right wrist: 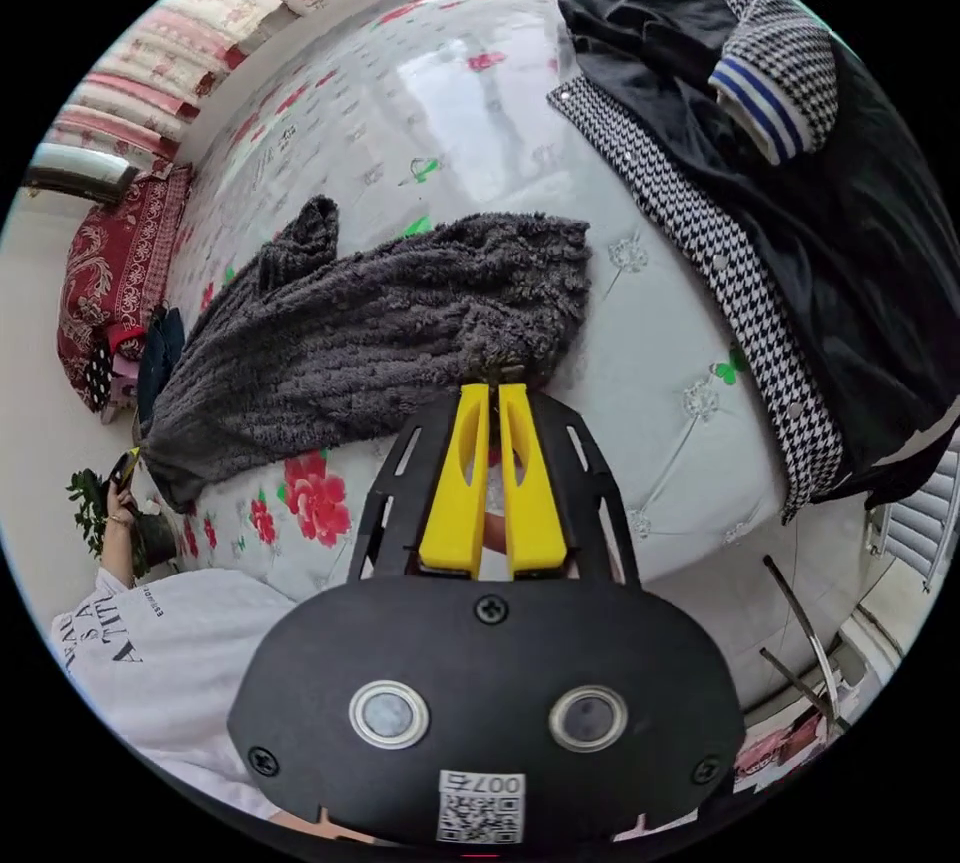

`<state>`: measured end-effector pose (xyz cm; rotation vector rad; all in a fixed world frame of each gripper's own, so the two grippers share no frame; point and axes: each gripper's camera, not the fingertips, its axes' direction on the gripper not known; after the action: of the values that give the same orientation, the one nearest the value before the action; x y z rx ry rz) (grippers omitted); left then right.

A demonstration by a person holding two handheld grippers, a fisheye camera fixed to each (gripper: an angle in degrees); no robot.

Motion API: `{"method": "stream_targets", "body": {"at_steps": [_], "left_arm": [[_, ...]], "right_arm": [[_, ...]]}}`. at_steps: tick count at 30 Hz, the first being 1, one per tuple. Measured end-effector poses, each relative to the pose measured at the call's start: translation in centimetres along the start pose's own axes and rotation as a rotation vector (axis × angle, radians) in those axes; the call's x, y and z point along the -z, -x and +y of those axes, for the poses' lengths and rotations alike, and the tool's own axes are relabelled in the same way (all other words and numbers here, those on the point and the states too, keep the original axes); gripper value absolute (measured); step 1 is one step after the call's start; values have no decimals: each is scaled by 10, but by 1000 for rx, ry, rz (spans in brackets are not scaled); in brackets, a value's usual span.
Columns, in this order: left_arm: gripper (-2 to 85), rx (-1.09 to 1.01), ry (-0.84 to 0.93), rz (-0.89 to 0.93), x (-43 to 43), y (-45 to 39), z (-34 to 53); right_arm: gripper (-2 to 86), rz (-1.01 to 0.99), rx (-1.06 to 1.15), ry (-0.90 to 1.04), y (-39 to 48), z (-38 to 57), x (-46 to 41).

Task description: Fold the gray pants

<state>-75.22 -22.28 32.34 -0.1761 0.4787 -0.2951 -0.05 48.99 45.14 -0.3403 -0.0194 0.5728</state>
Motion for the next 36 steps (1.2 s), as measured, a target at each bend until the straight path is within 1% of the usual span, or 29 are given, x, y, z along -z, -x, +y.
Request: {"method": "stream_targets", "body": {"at_steps": [2,4,6,8,9,10,11,12,13,14,15,19,21,25,26,27,28,29,30,31,34,36], "left_arm": [[-9,17,-65,82,26,6,4],[-9,23,-195,191,60,10,13],[-9,30,-368,344,108,17,30],[-7,-7,-437,342,137,16,46],[-5,-25,-439,254,146,13,56],[-4,-27,-426,195,147,12,61],[1,-29,-368,76,140,10,66],[9,-49,-285,19,125,9,68],[41,-55,-240,16,116,9,68],[105,-53,-161,37,95,10,65],[129,-39,-110,54,74,12,61],[170,-54,-15,-15,21,5,34],[193,-36,89,-100,-15,2,8],[172,7,207,-173,-52,7,-16],[127,4,244,-195,-58,7,-20],[75,-21,220,-210,-53,5,-21],[44,-24,187,-211,-48,5,-20],[10,-37,146,-173,-36,6,-21],[2,-43,125,-111,-24,10,-23],[0,-45,115,-80,-17,12,-24],[-6,-7,37,105,29,32,-32],[-8,28,-68,251,76,43,-40]], "right_arm": [[2,-43,27,-119,4,-20,53],[0,-81,60,-199,8,-35,96],[-1,-120,98,-278,16,-47,140],[-2,-186,177,-389,31,-51,194],[-2,-200,199,-401,35,-50,204],[-2,-210,236,-412,42,-48,220],[-2,-205,263,-421,47,-44,229],[-2,-202,271,-423,48,-41,231],[-2,-191,274,-413,48,-36,230],[-2,-178,267,-390,45,-33,225],[-2,-173,260,-374,43,-31,221],[-2,-154,192,-272,26,-24,196],[-2,-129,184,-248,25,-21,192],[-2,-116,183,-218,26,-20,197],[-2,-107,180,-213,26,-21,200],[-2,-102,178,-212,27,-22,201],[-2,-95,179,-212,27,-23,204],[-2,-91,172,-213,26,-25,207],[-2,-90,167,-215,26,-27,207],[-2,-92,157,-216,25,-32,208],[-2,-108,134,-203,27,-60,206],[-2,-129,137,-210,36,-84,210]]}}
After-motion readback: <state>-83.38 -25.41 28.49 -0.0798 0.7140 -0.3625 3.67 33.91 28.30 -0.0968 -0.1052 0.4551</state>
